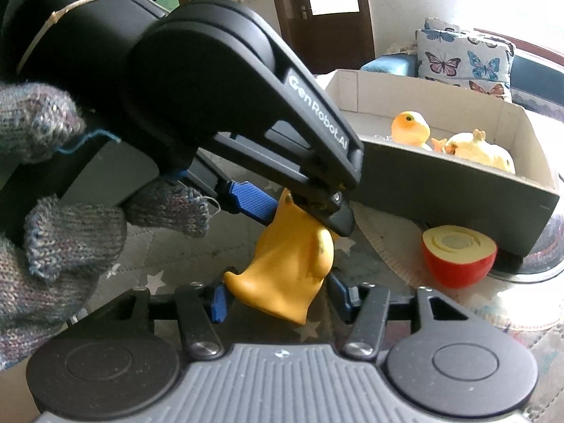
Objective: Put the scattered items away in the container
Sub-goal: 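Lift both held ducks up over the cardboard box, then lower both ducks into the box and open both tools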
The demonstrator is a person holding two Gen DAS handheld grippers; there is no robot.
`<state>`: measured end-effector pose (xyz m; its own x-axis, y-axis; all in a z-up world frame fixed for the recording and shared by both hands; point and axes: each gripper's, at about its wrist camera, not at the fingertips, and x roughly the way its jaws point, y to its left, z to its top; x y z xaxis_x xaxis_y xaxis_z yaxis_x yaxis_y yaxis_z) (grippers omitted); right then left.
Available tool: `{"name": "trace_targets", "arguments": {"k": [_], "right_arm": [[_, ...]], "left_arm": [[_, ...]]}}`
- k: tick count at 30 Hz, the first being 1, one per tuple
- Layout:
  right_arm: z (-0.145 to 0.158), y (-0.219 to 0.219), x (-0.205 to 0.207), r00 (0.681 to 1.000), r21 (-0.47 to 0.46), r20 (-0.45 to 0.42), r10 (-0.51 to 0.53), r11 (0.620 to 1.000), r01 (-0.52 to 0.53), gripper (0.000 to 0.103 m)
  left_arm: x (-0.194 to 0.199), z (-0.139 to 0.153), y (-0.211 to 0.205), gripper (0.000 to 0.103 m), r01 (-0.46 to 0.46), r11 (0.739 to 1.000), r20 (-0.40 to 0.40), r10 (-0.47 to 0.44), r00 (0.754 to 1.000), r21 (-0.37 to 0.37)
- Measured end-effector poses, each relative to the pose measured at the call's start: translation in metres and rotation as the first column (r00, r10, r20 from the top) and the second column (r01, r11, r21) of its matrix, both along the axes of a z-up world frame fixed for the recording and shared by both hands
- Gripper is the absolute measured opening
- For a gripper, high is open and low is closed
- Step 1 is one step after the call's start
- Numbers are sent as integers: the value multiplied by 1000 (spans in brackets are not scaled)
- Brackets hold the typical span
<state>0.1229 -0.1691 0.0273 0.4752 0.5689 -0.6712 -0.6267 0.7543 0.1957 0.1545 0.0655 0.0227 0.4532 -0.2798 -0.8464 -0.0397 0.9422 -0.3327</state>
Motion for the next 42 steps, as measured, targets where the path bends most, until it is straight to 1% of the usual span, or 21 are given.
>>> {"name": "trace_targets", "arguments": {"k": [4,7,12,17,19,23,27,31,37,42], "right_arm": [[8,1,-1,1000,7,23,-2,1000,2,56],[19,2,-1,999,14,53,0,1000,-1,54],[38,6,8,994,19,112,4,1000,-6,54],[56,12,22,985,22,174,8,1000,-12,54],[62,15,26,980,23,199,7,1000,-12,54],[68,19,43,976,28,216,1,1000,-7,54],[70,24,63,975,26,222,-6,1000,0,54],[64,29,82,977,31,212,-16,999,9,54],[51,35,105,984,24,178,-20,1000,16,54],[40,37,112,989,14,147,-18,1000,17,54]], "left_arm": [[1,12,4,43,-4,1000,23,4,1000,-27],[3,24,4,43,-3,999,54,5,999,-36],[8,48,7,43,-9,999,115,15,993,-53],[23,69,11,43,-24,998,165,34,986,-65],[32,74,12,43,-27,998,178,38,983,-65],[52,77,15,43,-39,996,190,53,980,-76],[72,75,21,43,-56,994,189,73,979,-94],[90,67,26,43,-69,993,179,86,980,-95],[114,49,32,43,-85,993,138,96,986,-83],[127,30,35,43,-94,993,89,100,991,-77]]}}
